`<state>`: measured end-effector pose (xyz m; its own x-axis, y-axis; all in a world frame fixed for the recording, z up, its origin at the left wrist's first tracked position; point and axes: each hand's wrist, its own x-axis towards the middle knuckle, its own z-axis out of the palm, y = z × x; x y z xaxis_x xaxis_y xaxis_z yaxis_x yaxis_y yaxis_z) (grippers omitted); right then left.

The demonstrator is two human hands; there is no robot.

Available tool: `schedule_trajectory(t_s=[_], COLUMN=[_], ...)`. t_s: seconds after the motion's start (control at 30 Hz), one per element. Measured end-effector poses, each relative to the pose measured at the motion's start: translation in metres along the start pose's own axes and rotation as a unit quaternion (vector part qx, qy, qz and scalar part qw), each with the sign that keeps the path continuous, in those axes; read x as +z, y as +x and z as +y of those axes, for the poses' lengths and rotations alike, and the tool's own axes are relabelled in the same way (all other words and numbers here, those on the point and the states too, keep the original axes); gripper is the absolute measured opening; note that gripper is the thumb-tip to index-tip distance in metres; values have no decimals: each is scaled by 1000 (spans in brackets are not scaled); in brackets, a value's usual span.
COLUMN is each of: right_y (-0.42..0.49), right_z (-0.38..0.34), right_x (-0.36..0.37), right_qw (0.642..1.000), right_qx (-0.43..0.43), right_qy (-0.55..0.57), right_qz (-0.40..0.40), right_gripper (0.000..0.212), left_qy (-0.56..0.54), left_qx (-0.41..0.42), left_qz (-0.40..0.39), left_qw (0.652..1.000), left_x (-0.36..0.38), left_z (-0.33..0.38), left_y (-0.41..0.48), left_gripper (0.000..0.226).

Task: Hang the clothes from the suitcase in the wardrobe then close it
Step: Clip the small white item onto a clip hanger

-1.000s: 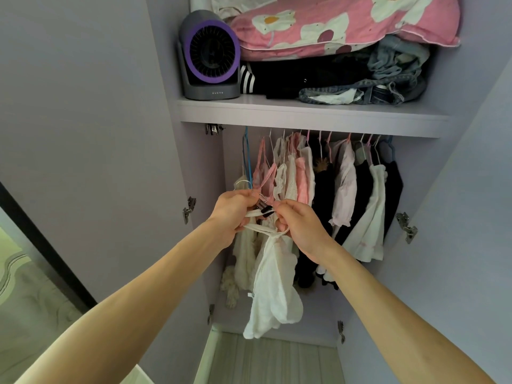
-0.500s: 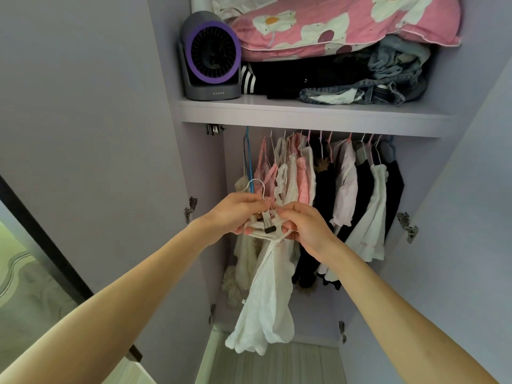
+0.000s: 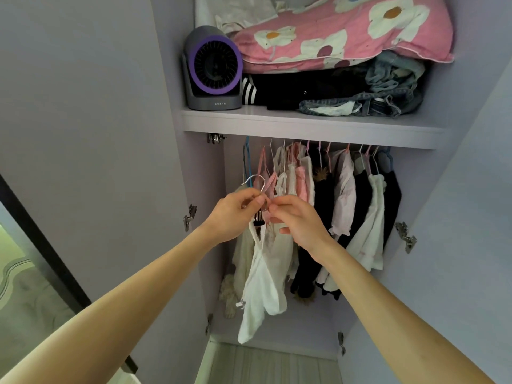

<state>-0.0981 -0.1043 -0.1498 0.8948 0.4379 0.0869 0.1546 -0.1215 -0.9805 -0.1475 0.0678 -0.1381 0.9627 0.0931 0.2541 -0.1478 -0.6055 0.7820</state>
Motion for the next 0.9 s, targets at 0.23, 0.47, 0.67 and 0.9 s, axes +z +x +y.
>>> schedule_trajectory(t_s=[0.23, 0.47, 0.67, 0.9], right_y=[12, 14, 10, 12], right_z=[-15, -4, 1, 3], right_x=[-2, 7, 12, 12], right_qw=[989, 984, 993, 987], right_qx=[-120, -130, -89, -88], right_qy=[-91, -119, -76, -118], right_qz=[11, 10, -3, -72], right_gripper=[9, 12, 11, 10], left_qy=[40, -53, -68, -81], left_qx=[1, -71, -42, -34], left_qz=[-53, -101, -18, 34], left_qw=[998, 991, 997, 996], left_x=[-8, -16, -28, -31], left_z=[-2, -2, -2, 4], left_y=[-1, -9, -12, -9], left_gripper=[20, 17, 18, 16])
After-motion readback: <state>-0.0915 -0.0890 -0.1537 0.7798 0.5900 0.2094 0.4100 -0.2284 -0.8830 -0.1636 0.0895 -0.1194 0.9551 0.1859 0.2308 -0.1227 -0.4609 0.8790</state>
